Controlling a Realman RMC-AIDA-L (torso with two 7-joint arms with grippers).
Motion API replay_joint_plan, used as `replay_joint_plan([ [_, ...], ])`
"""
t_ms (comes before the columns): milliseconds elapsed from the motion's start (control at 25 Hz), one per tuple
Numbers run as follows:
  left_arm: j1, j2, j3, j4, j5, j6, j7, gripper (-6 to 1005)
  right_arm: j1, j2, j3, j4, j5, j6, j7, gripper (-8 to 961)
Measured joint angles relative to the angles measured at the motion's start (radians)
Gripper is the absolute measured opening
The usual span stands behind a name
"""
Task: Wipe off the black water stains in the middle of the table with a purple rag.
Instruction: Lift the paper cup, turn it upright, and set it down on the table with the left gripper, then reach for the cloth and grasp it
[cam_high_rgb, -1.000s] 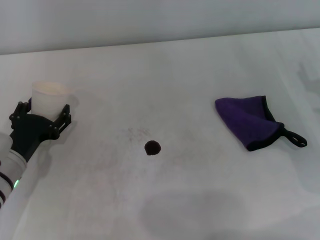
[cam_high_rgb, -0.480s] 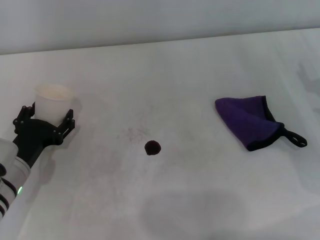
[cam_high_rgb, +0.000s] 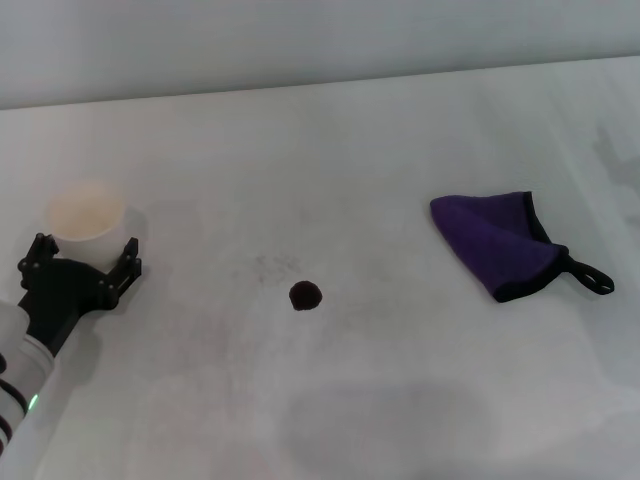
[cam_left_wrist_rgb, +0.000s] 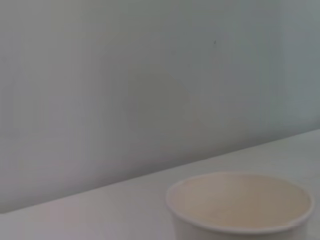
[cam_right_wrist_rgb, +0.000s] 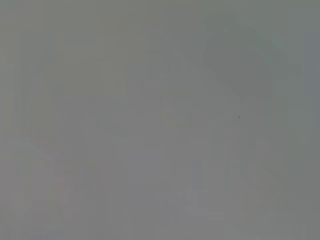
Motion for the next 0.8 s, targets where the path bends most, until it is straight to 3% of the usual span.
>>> replay_joint_plan([
  [800, 0.026, 0.002, 0.004, 0.039, -0.039, -0.008, 0.003, 872, 0.0, 0.0, 0.001, 0.0, 0.0, -0.001, 0.0, 818],
])
